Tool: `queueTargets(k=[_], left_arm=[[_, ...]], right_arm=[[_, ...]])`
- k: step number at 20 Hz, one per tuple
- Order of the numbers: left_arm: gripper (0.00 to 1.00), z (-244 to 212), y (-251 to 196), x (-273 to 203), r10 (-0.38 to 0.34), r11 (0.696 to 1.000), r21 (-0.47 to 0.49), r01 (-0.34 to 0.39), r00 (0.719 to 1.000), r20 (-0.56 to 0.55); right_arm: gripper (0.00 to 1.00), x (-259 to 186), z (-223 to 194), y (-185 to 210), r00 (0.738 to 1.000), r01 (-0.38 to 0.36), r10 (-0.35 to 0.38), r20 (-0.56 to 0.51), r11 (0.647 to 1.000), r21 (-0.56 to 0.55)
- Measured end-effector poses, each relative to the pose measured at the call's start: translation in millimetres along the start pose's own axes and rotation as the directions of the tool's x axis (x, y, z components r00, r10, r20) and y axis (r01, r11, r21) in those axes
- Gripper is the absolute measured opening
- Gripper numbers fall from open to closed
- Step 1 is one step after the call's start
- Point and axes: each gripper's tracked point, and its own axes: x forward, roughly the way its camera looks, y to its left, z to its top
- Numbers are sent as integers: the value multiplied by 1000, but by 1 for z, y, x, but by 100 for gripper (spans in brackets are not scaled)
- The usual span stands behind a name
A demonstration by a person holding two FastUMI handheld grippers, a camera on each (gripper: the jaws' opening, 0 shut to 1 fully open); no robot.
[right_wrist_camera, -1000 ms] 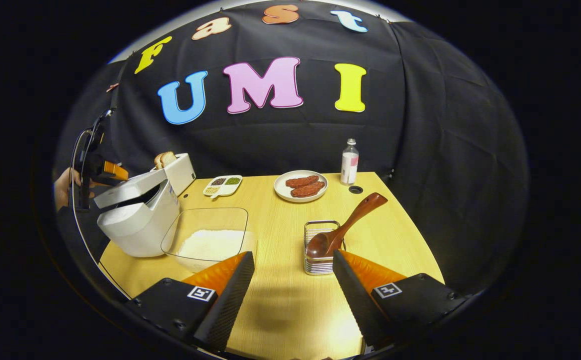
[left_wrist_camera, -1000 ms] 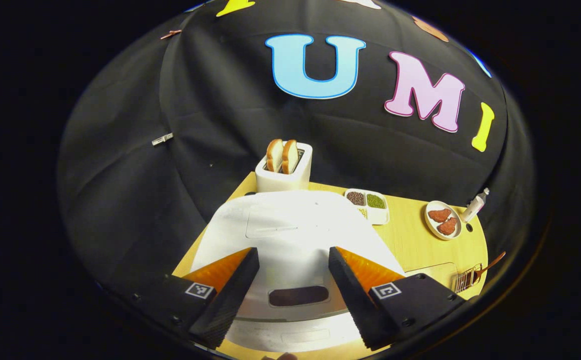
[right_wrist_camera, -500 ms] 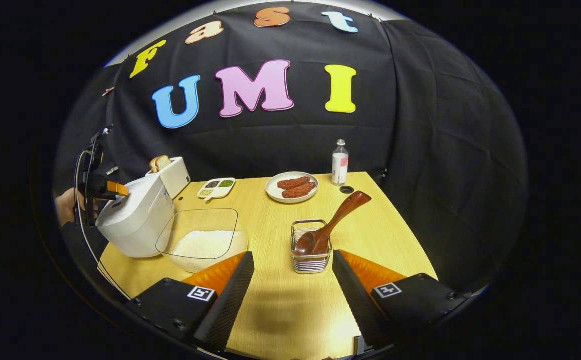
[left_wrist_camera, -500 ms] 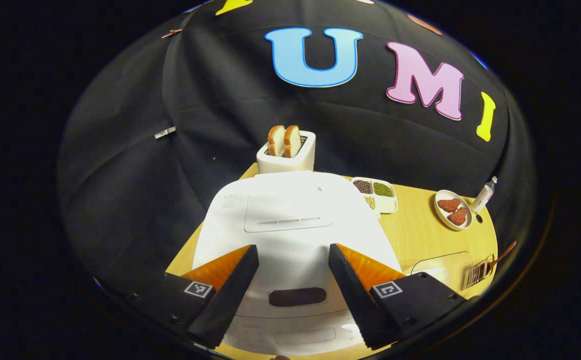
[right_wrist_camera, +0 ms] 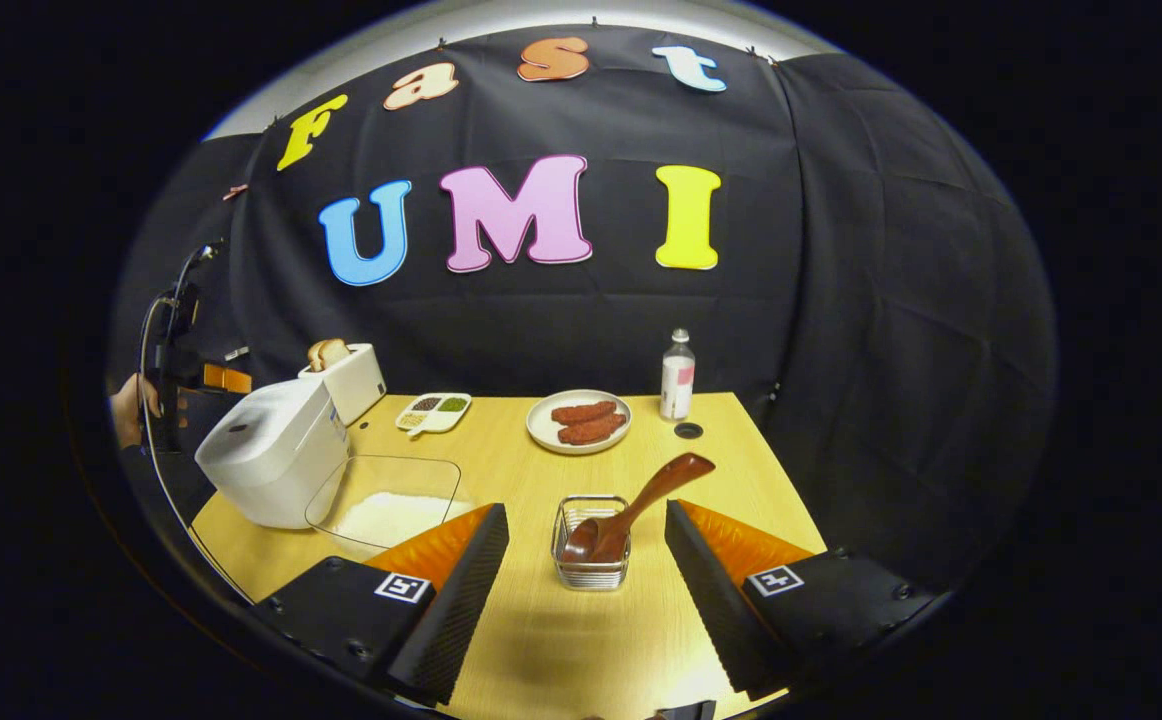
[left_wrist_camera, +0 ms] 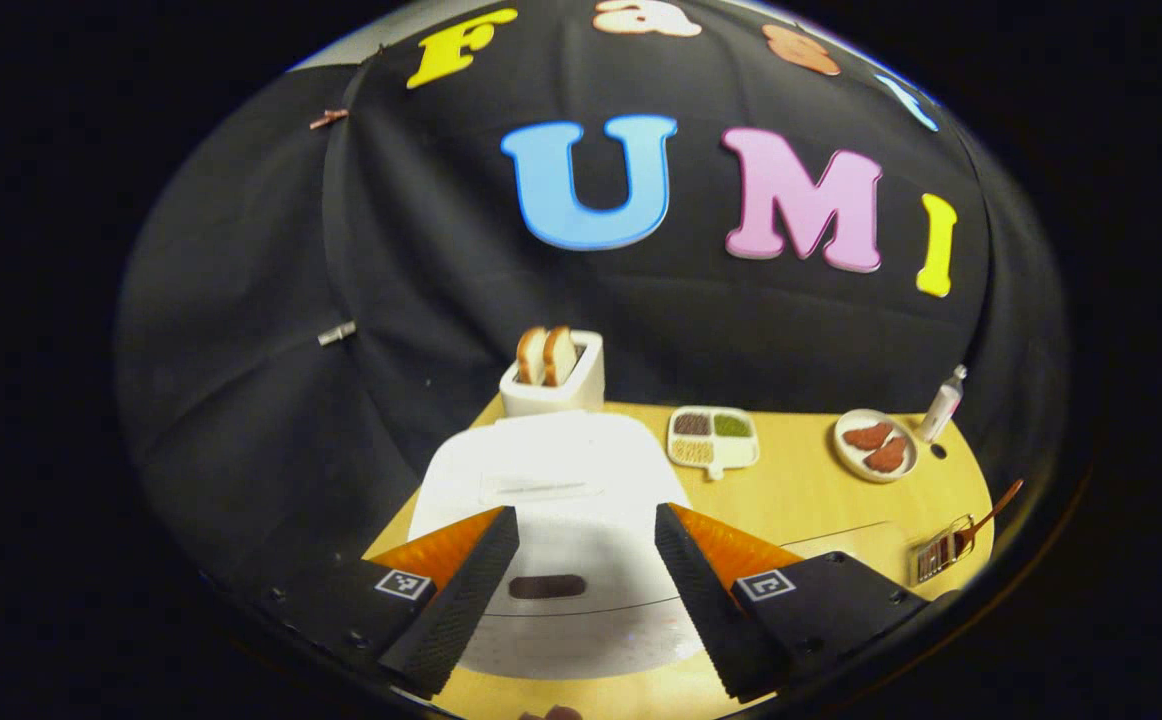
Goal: Close the left gripper, press the button to open the rice cooker; take a wooden spoon from the chopstick holder with the right hand, scoop a spoonful of rice and pour it into the rice cooker, then put the wooden spoon back into the chopstick holder.
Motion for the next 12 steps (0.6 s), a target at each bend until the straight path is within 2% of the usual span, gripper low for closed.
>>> queueTargets(k=[3,6,8,10,12], left_arm=[[94,38,-33,-66,-28,999,-19,31,988,151],[96,41,-49,-123,-51,998,-21,58,972,229],[96,29,-57,-152,-76,996,-32,87,964,254],[96,8,-57,-174,-113,992,-21,122,959,261],[96,-7,-50,-189,-145,989,33,141,950,276]], right_arm=[[99,-8,37,-10,998,25,-24,58,1000,-16],[99,-35,70,-7,987,61,-62,146,998,14],[99,-63,84,-3,970,103,-108,216,994,36],[98,-90,76,4,957,154,-159,241,987,41],[98,-117,53,9,948,220,-221,227,975,29]])
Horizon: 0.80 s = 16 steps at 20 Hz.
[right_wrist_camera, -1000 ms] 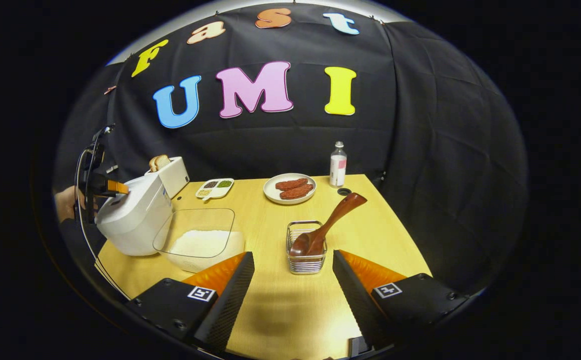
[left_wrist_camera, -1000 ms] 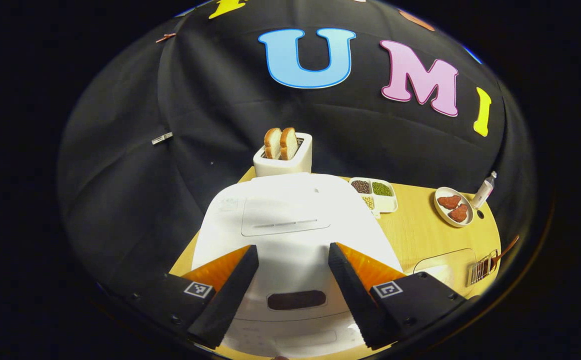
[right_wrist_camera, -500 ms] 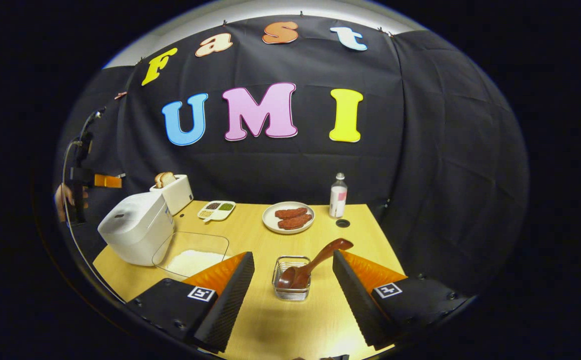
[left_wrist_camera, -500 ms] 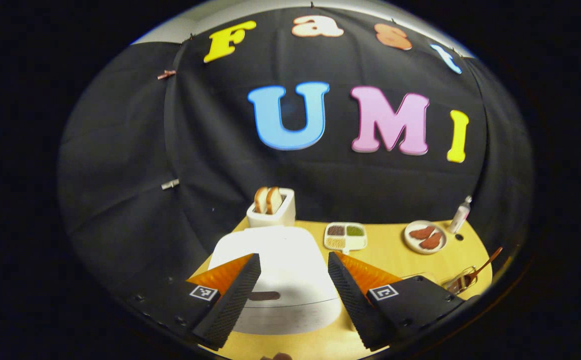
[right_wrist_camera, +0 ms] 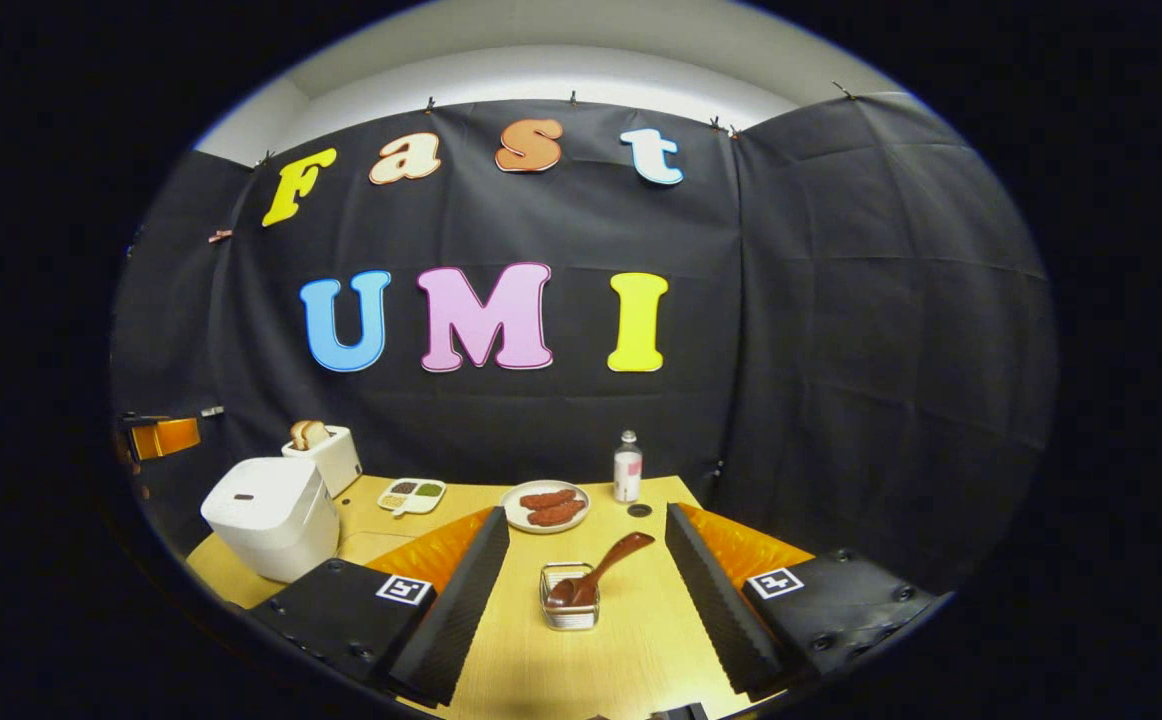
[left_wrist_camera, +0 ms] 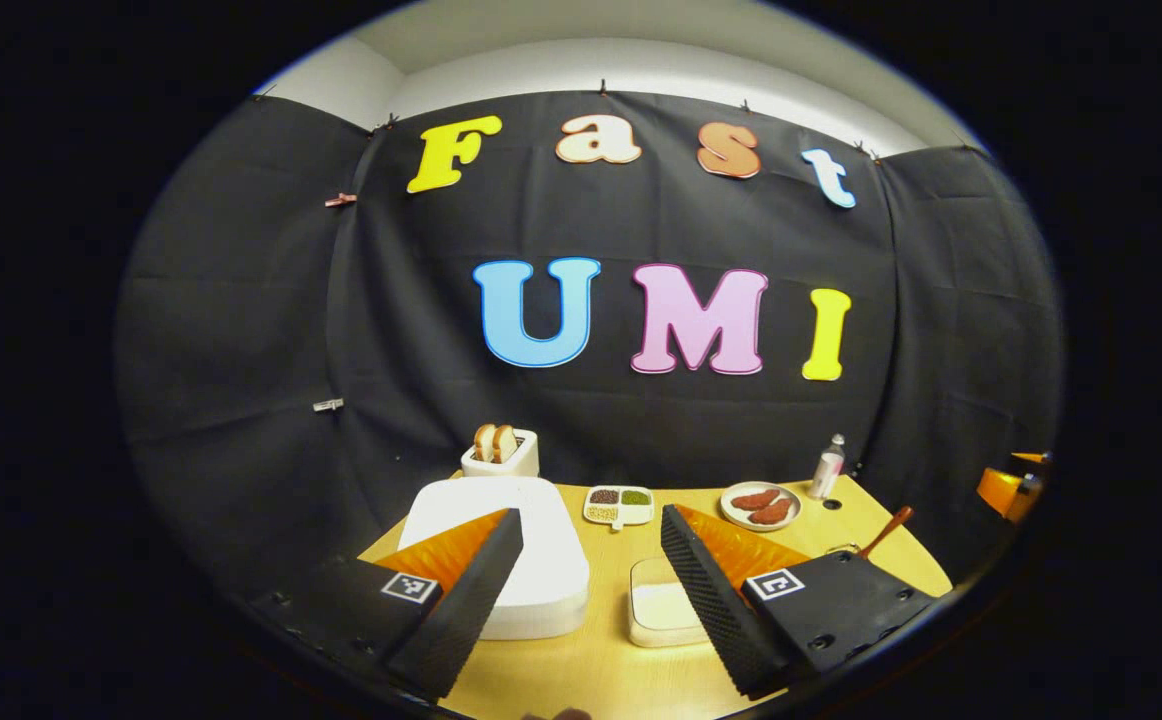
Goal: Close the left gripper, press the button to open the rice cooker; take a wooden spoon from the chopstick holder with the right hand, scoop a spoonful of rice and pour it into the rice cooker, then put the wooden spoon back into the chopstick holder.
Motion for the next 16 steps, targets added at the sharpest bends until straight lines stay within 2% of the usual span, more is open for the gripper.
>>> queueTargets(k=[3,7,12,16], left_arm=[[96,-11,13,-29,-27,998,64,25,999,37],[96,-41,21,-64,-46,999,7,46,999,18],[96,-68,36,-96,-43,999,-13,42,999,-13],[97,-74,43,-98,-50,998,-24,50,999,-3]], right_arm=[[98,-41,-22,14,1000,27,-27,-14,1000,-5],[99,-77,-35,33,1000,10,-9,-27,1000,15],[99,-93,-39,51,999,14,-14,-31,1000,9],[99,-97,-33,70,999,-8,9,-33,1000,12]])
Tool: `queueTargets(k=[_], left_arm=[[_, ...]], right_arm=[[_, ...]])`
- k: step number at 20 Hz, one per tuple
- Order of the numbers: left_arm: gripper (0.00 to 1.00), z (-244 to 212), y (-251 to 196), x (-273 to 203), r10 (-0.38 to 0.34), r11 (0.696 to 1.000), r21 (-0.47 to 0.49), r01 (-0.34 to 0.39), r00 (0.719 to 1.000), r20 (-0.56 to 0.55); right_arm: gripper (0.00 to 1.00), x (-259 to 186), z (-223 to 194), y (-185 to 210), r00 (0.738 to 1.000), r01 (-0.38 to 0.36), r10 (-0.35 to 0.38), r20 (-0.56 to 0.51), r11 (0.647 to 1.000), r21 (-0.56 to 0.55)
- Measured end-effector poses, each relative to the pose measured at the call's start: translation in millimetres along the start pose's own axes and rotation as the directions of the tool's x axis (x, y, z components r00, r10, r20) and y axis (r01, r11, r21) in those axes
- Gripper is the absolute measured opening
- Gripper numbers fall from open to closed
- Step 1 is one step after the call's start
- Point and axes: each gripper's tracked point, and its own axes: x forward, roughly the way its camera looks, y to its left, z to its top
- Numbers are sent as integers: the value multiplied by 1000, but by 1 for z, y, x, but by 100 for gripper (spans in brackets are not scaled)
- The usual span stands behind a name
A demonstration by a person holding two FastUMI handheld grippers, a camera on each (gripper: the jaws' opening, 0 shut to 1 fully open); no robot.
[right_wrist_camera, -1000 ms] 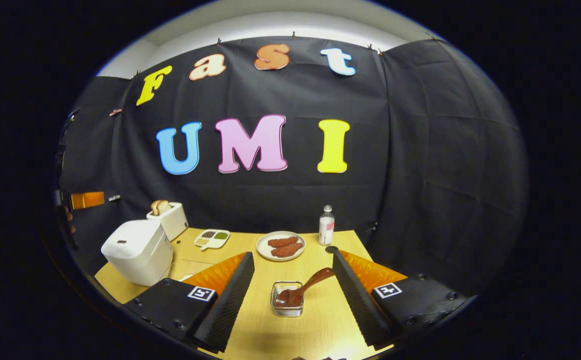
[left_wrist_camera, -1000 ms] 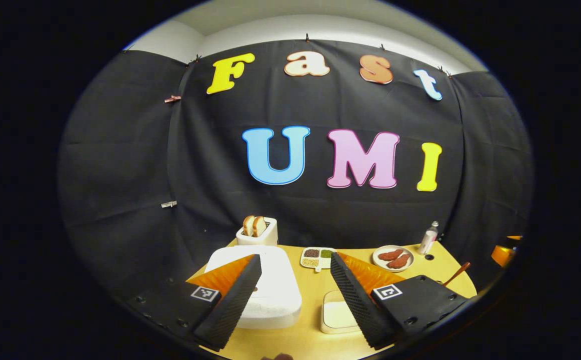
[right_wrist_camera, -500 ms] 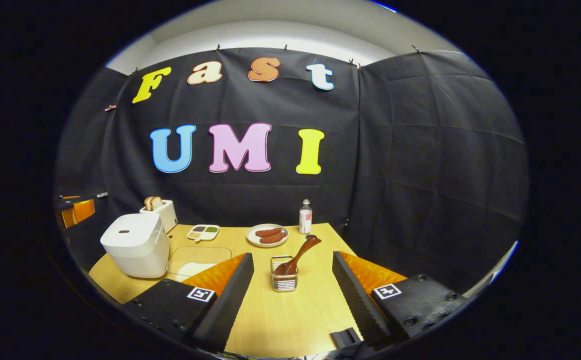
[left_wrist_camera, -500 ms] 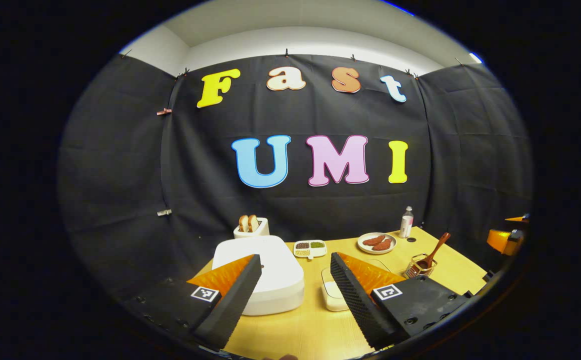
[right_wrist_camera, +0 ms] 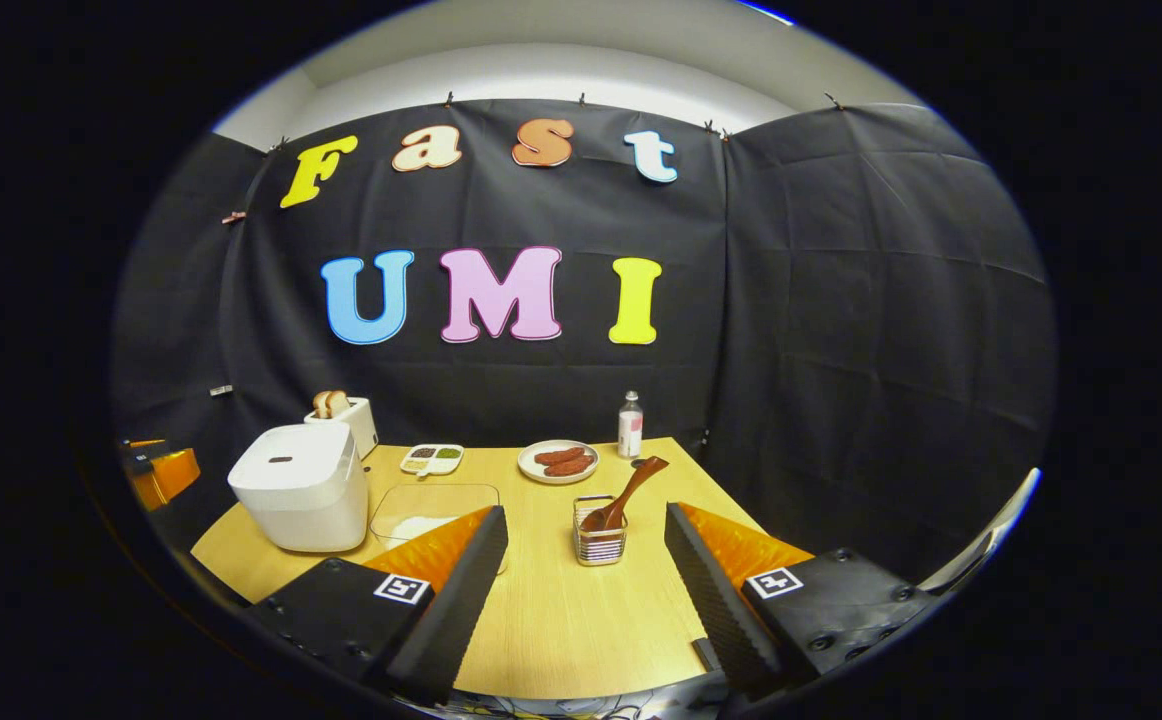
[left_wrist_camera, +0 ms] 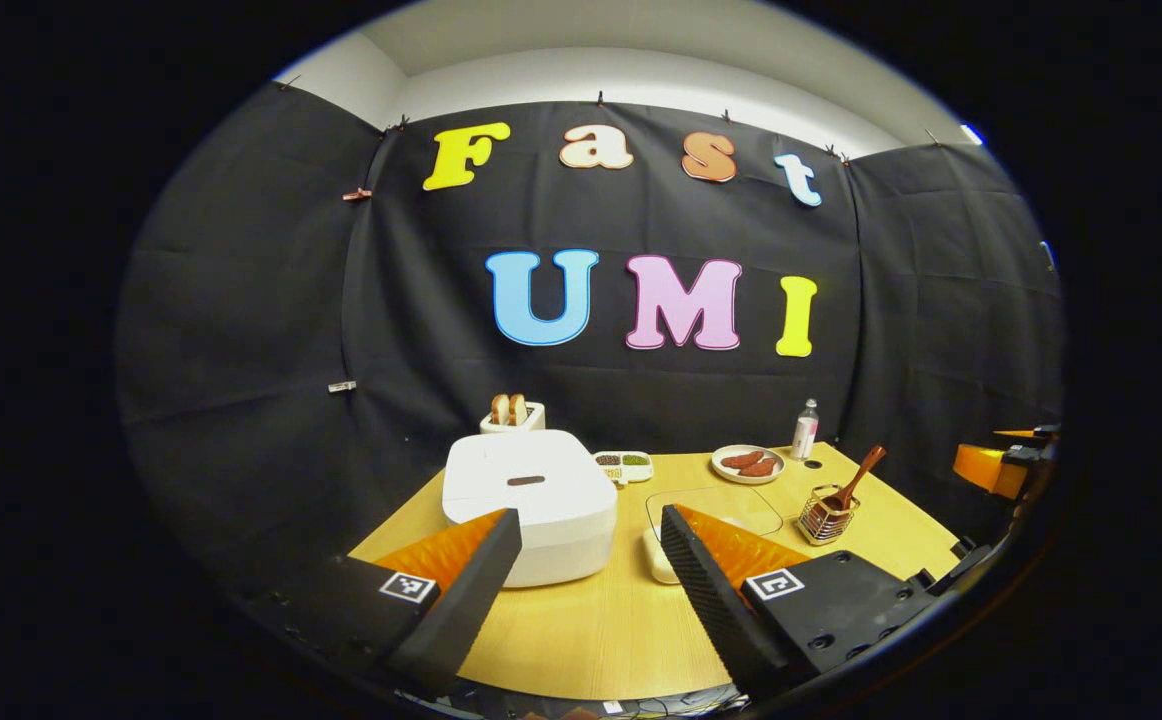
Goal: Close the left gripper, press the button to open the rice cooker; take a wooden spoon from the chopstick holder with the right hand, scoop a spoonful of rice and pour it into the rice cooker, then put the wooden spoon back into the chopstick holder.
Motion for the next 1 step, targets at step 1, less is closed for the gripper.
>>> queueTargets(k=[1], left_arm=[[97,-1,1,1,-4,1000,-1,4,1000,1]], right_arm=[[99,0,2,3,1000,-8,8,3,1000,-9]])
